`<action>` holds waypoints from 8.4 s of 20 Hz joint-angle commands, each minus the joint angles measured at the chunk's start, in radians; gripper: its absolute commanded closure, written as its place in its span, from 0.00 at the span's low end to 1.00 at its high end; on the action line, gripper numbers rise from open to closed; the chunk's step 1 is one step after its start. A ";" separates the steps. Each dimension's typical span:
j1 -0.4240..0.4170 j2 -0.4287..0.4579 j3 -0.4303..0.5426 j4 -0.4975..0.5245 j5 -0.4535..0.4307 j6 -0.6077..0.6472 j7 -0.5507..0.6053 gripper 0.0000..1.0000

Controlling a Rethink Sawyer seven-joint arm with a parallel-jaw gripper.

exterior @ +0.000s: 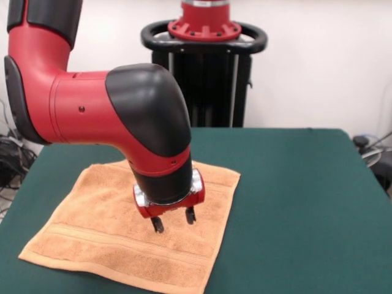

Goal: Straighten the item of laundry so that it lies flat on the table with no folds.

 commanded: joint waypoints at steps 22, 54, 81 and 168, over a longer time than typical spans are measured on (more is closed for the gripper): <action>0.070 0.083 -0.016 0.052 -0.195 -0.232 0.020 0.00; 0.189 0.173 -0.201 0.093 -0.092 -0.612 0.306 1.00; 0.130 0.317 -0.132 -0.087 -0.014 -0.434 0.043 0.00; 0.163 0.283 -0.021 0.393 0.342 -0.625 0.312 1.00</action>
